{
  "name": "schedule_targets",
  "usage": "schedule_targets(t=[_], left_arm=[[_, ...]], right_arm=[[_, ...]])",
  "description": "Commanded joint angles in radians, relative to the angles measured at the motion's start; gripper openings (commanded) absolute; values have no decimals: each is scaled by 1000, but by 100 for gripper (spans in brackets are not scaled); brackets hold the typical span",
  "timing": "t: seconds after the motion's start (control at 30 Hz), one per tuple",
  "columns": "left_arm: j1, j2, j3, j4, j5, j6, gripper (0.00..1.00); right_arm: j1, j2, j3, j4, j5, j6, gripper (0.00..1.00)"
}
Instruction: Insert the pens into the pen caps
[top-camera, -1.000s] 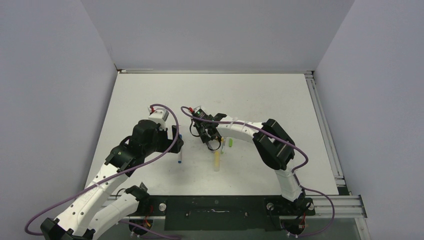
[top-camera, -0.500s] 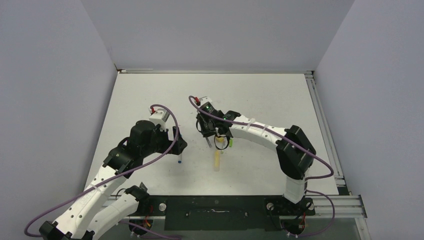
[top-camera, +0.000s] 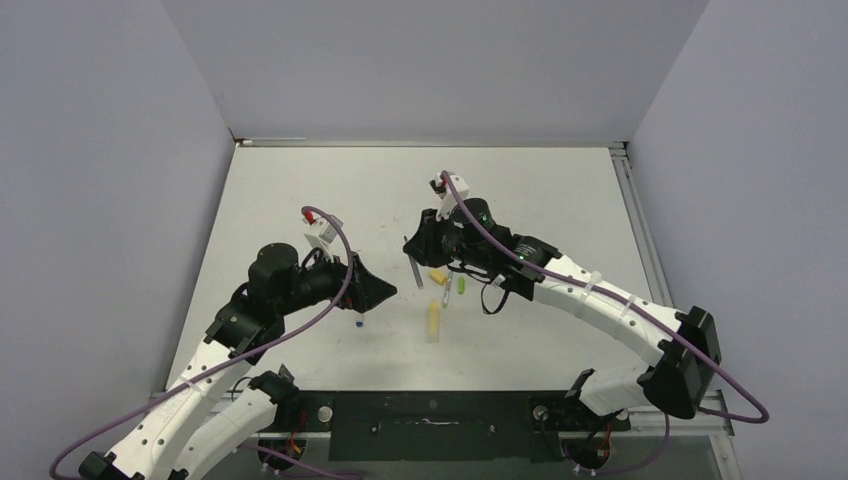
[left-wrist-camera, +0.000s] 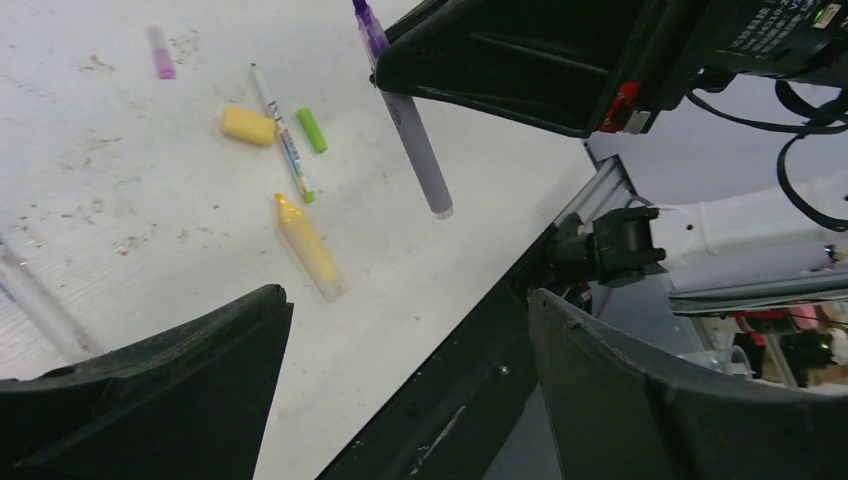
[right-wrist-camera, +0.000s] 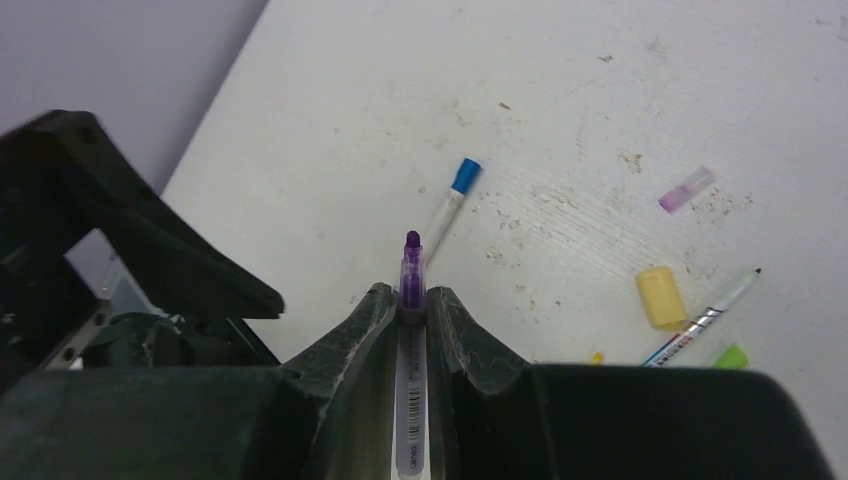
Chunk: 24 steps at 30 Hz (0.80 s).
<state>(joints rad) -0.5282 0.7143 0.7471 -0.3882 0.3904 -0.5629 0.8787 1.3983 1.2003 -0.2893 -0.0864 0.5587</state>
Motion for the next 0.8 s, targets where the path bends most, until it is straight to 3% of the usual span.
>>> schedule_targets(t=[0.0,0.37,0.6,0.77], left_arm=[[5,-21,-24,193,132,-95,87],[8,-2,-84,565,316,-305,87],[8,33,-81,662,391,-359,86],[8,40,-83,721,421,-397,80]], right_arm=[[-9,-124,-43,156,-109,64,5],[-10,-259,-130,354,-294,186,5],[9,-270,-165,449,-364,243,5],[27,-268,-183,530,-384,274,5]])
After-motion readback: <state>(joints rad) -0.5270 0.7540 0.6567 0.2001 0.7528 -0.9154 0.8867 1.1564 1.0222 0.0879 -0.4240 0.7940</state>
